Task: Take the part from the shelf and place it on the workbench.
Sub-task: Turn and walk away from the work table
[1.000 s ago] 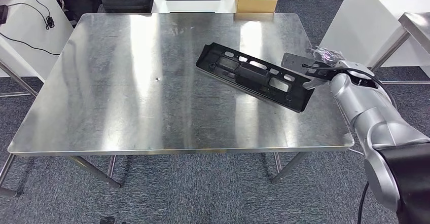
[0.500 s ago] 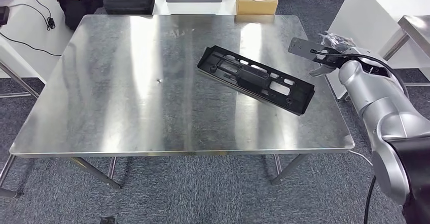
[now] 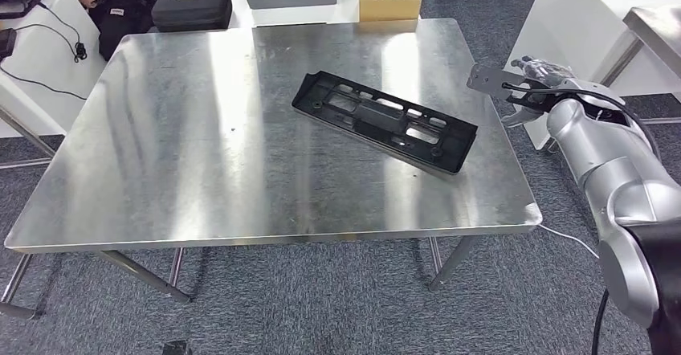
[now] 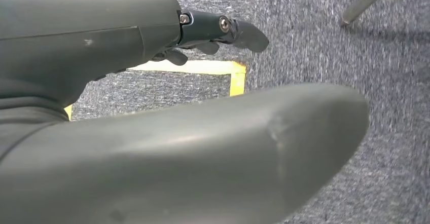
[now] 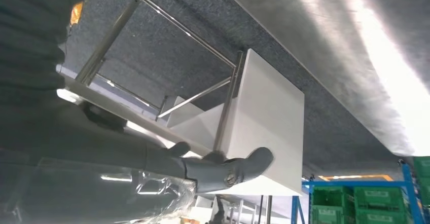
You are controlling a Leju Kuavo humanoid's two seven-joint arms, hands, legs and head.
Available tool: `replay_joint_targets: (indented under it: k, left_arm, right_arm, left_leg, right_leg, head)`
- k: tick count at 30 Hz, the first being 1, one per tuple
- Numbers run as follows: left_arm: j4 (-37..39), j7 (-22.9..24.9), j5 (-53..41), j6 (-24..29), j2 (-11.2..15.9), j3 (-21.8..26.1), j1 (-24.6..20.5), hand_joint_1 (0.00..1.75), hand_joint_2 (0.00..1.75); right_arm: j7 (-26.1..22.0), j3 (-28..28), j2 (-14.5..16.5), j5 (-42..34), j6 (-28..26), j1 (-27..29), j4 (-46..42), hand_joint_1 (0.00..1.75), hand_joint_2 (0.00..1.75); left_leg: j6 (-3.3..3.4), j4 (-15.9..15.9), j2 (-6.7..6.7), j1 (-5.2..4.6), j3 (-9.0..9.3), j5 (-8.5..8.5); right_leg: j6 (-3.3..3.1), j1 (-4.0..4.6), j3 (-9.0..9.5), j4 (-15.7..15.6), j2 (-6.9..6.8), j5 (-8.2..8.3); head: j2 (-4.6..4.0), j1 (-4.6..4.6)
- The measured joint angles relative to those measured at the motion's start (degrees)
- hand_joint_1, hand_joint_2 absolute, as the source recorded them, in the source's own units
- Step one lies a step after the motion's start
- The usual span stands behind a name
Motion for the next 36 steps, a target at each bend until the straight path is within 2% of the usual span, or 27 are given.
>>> replay_joint_targets:
  k: [1, 3, 4, 5, 6, 8, 10, 12, 14, 16, 18, 19, 20, 21, 22, 23, 24, 25, 26, 27, 29, 30, 31, 33, 34, 35, 36]
  left_arm:
    - [0.0, 0.01, -0.01, 0.0, -0.02, 0.0, -0.03, 0.0, 0.0]
    - [0.0, 0.07, -0.07, 0.05, -0.03, 0.01, -0.12, 0.0, 0.0]
    - [0.0, 0.11, -0.09, 0.09, -0.03, 0.03, -0.18, 0.0, 0.0]
    - [0.0, 0.17, -0.12, 0.12, -0.02, 0.07, -0.24, 0.0, 0.0]
    - [0.0, 0.21, -0.11, 0.14, -0.01, 0.14, -0.29, 0.0, 0.0]
    - [0.0, 0.23, -0.11, 0.15, -0.01, 0.27, -0.34, 0.0, 0.0]
    - [0.01, 0.22, -0.11, 0.14, -0.03, 0.37, -0.37, 0.0, 0.0]
    - [0.01, 0.2, -0.11, 0.13, -0.05, 0.45, -0.37, 0.0, 0.0]
    - [0.01, 0.17, -0.11, 0.13, -0.08, 0.51, -0.47, 0.0, 0.0]
    - [-0.01, 0.13, -0.14, 0.13, -0.09, 0.54, -0.64, 0.0, 0.0]
    - [-0.02, 0.1, -0.17, 0.13, -0.09, 0.58, -0.72, 0.0, 0.0]
    - [-0.01, 0.1, -0.18, 0.13, -0.11, 0.61, -0.73, 0.0, 0.0]
    - [-0.01, 0.1, -0.19, 0.13, -0.15, 0.63, -0.73, 0.0, 0.0]
    - [0.0, 0.1, -0.19, 0.13, -0.2, 0.66, -0.73, 0.0, 0.0]
    - [0.0, 0.1, -0.19, 0.12, -0.23, 0.69, -0.74, 0.0, 0.0]
    - [-0.01, 0.1, -0.19, 0.12, -0.25, 0.71, -0.77, 0.0, 0.0]
    - [-0.01, 0.1, -0.19, 0.12, -0.28, 0.73, -0.8, 0.0, 0.0]
    - [-0.01, 0.09, -0.19, 0.12, -0.32, 0.74, -0.82, 0.0, 0.0]
    - [-0.01, 0.07, -0.19, 0.12, -0.36, 0.76, -0.84, 0.0, 0.0]
    - [-0.01, 0.06, -0.19, 0.1, -0.39, 0.78, -0.85, 0.0, 0.0]
    - [0.0, 0.03, -0.19, 0.08, -0.33, 0.85, -0.78, 0.0, 0.0]
    - [0.0, 0.02, -0.19, 0.08, -0.3, 0.88, -0.72, 0.0, 0.0]
    - [0.0, 0.01, -0.19, 0.08, -0.26, 0.91, -0.66, 0.0, 0.0]
    - [0.0, -0.01, -0.19, 0.08, -0.21, 0.93, -0.64, 0.0, 0.0]
    - [0.0, -0.01, -0.19, 0.09, -0.19, 0.95, -0.65, 0.0, 0.0]
    - [0.0, -0.01, -0.19, 0.1, -0.16, 0.96, -0.65, 0.0, 0.0]
    - [0.0, -0.01, -0.19, 0.11, -0.12, 0.98, -0.66, 0.0, 0.0]
  right_arm:
    - [0.0, 0.0, -0.01, 0.02, -0.03, 0.01, 0.01, 0.0, 1.75]
    - [0.06, 0.0, -0.03, 0.09, -0.13, 0.05, 0.15, 0.0, 1.75]
    - [0.14, 0.0, -0.05, 0.12, -0.19, 0.12, 0.27, 0.0, 1.75]
    - [0.25, 0.0, -0.05, 0.16, -0.24, 0.19, 0.42, 0.0, 1.75]
    - [0.33, 0.0, -0.05, 0.19, -0.29, 0.26, 0.53, 0.0, 1.75]
    - [0.43, 0.0, -0.05, 0.23, -0.4, 0.27, 0.62, 0.0, 1.75]
    - [0.5, 0.0, -0.15, 0.27, -0.53, 0.25, 0.63, 0.0, 1.75]
    - [0.59, 0.0, -0.27, 0.32, -0.6, 0.39, 0.64, 0.0, 1.75]
    - [0.61, 0.0, -0.44, 0.33, -0.62, 0.51, 0.63, 0.0, 1.75]
    - [0.66, 0.0, -0.81, 0.34, -0.63, 0.47, 0.63, 0.0, 1.75]
    - [0.76, 0.0, -1.15, 0.36, -0.62, 0.55, 0.72, 0.0, 1.75]
    - [0.81, 0.0, -1.26, 0.38, -0.61, 0.65, 0.78, 0.0, 1.75]
    - [0.83, 0.0, -1.31, 0.4, -0.59, 0.74, 0.84, 0.0, 1.75]
    - [0.84, 0.0, -1.34, 0.43, -0.56, 0.79, 0.86, 0.0, 1.75]
    - [0.84, 0.0, -1.36, 0.45, -0.54, 0.78, 0.87, 0.0, 1.75]
    - [0.84, 0.0, -1.37, 0.47, -0.51, 0.68, 0.86, 0.0, 1.75]
    - [0.84, 0.0, -1.36, 0.48, -0.49, 0.51, 0.82, 0.0, 1.75]
    - [0.84, 0.0, -1.37, 0.49, -0.48, 0.35, 0.75, 0.0, 1.75]
    - [0.84, 0.0, -1.39, 0.49, -0.44, 0.18, 0.68, 0.0, 1.75]
    - [0.85, 0.0, -1.41, 0.5, -0.35, 0.06, 0.61, 0.0, 1.75]
    - [0.89, 0.0, -1.36, 0.52, -0.04, 0.01, 0.62, 0.0, 1.75]
    - [0.93, 0.0, -1.23, 0.55, 0.1, 0.02, 0.65, 0.0, 1.75]
    - [0.98, 0.01, -1.05, 0.57, 0.18, 0.03, 0.67, 0.0, 1.75]
    - [1.09, 0.01, -0.75, 0.61, 0.19, 0.03, 0.68, 0.0, 1.75]
    - [1.16, 0.01, -0.67, 0.63, 0.18, 0.06, 0.68, 0.0, 1.75]
    - [1.21, 0.01, -0.63, 0.64, 0.18, 0.12, 0.69, 0.0, 1.75]
    - [1.26, 0.01, -0.6, 0.66, 0.18, 0.2, 0.69, 0.0, 1.75]
  left_leg:
    - [0.09, 2.33, 0.14, 0.02, -0.98, -1.76]
    - [0.53, 9.51, 0.32, -0.38, -3.54, -6.36]
    - [0.79, 12.48, 0.32, -0.64, -4.38, -7.77]
    - [1.11, 13.68, 0.31, -0.87, -4.43, -8.02]
    - [1.52, 12.78, 0.31, -1.07, -3.54, -7.23]
    - [2.45, 7.11, 0.32, -1.46, -0.25, -4.64]
    - [2.96, 2.97, 0.25, -2.02, 1.91, -3.36]
    - [3.03, 2.25, 0.16, -2.65, 2.15, -3.29]
    - [3.49, 1.22, 0.19, -2.82, 2.35, -2.89]
    - [4.51, 0.07, 0.21, -2.75, 2.39, -2.02]
    - [5.2, -0.16, 0.16, -2.82, 1.76, -1.22]
    - [5.28, -0.15, 0.14, -2.91, 1.32, -0.88]
    - [5.29, -0.15, 0.14, -3.01, 0.84, -0.47]
    - [5.26, -0.15, 0.14, -3.11, 0.32, -0.03]
    - [5.2, -0.14, 0.14, -3.21, -0.21, 0.44]
    - [5.1, -0.13, 0.13, -3.28, -0.7, 0.92]
    - [4.91, -0.12, 0.11, -3.38, -1.21, 1.41]
    - [4.65, -0.21, 0.1, -3.46, -1.54, 1.96]
    - [4.37, -0.3, 0.08, -3.51, -1.74, 2.48]
    - [4.08, -0.47, 0.03, -3.55, -1.88, 2.99]
    - [3.64, -0.53, -0.13, -3.63, -2.23, 3.39]
    - [3.32, 0.21, -0.12, -3.6, -2.72, 2.22]
    - [2.91, 1.95, -0.07, -3.5, -3.43, 0.02]
    - [1.91, 8.89, 0.16, -2.97, -5.34, -6.18]
    - [1.49, 12.92, 0.21, -2.68, -6.17, -8.41]
    - [1.15, 16.12, 0.24, -2.4, -6.53, -9.46]
    - [0.84, 17.54, 0.26, -2.14, -6.02, -9.23]
  right_leg:
    - [-0.37, 0.16, -0.18, -0.08, 0.06, 0.23]
    - [-0.78, 0.64, -0.44, -0.18, 0.12, 0.47]
    - [-0.84, 0.95, -0.52, -0.18, 0.12, 0.51]
    - [-0.86, 1.25, -0.56, -0.15, 0.13, 0.51]
    - [-0.87, 1.5, -0.56, -0.11, 0.13, 0.5]
    - [-0.85, 1.79, -0.51, -0.1, 0.12, 0.5]
    - [-0.66, 2.15, -0.63, -0.05, 0.01, 0.61]
    - [-0.24, 2.32, -0.83, -0.07, -0.11, 0.89]
    - [0.23, 2.4, -1.22, 0.01, -0.15, 0.76]
    - [0.0, 2.5, -2.66, 3.09, -0.12, -1.54]
    - [-0.5, 2.4, -5.32, 10.43, -0.08, -5.49]
    - [-0.45, 2.39, -6.42, 13.9, -0.08, -6.93]
    - [-0.2, 2.41, -6.79, 15.85, -0.08, -7.57]
    - [0.17, 2.45, -6.12, 15.71, -0.08, -7.32]
    - [0.56, 2.48, -4.27, 13.33, -0.08, -6.33]
    - [0.73, 2.55, -1.59, 9.52, -0.06, -5.21]
    - [0.55, 2.74, 1.44, 5.07, -0.03, -4.65]
    - [0.14, 3.0, 3.7, 1.66, 0.0, -4.2]
    - [-0.37, 3.25, 4.9, -0.54, 0.04, -4.12]
    - [-0.91, 3.46, 5.23, -1.53, 0.04, -4.06]
    - [-1.59, 2.81, 4.48, -1.85, -0.08, -3.02]
    - [-2.08, 2.34, 4.19, -1.96, -0.18, -2.43]
    - [-2.5, 1.87, 3.8, -2.07, -0.31, -1.77]
    - [-3.08, 1.62, 2.68, -2.02, -0.45, -0.52]
    - [-3.06, 1.59, 2.04, -1.99, -0.49, 0.03]
    - [-2.91, 1.54, 1.38, -1.95, -0.5, 0.56]
    - [-2.67, 1.44, 0.72, -1.91, -0.51, 1.05]
  head:
    - [0.0, -0.15]
    - [0.0, -0.33]
    - [0.0, -0.36]
    - [0.0, -0.39]
    - [0.0, -0.39]
    - [0.0, -0.37]
    - [0.0, -0.35]
    - [0.0, -0.39]
    - [0.0, -0.36]
    - [0.0, -0.26]
    - [0.0, -0.12]
    - [0.0, -0.06]
    - [0.0, -0.01]
    - [0.0, 0.0]
    - [0.0, 0.02]
    - [0.0, 0.02]
    - [0.0, 0.02]
    - [0.0, -0.04]
    - [0.0, 0.01]
    - [0.0, 0.05]
    - [0.0, 0.21]
    - [0.0, 0.15]
    - [0.0, 0.1]
    - [0.0, -0.01]
    - [0.0, 0.0]
    - [0.0, 0.0]
    - [0.0, 0.0]
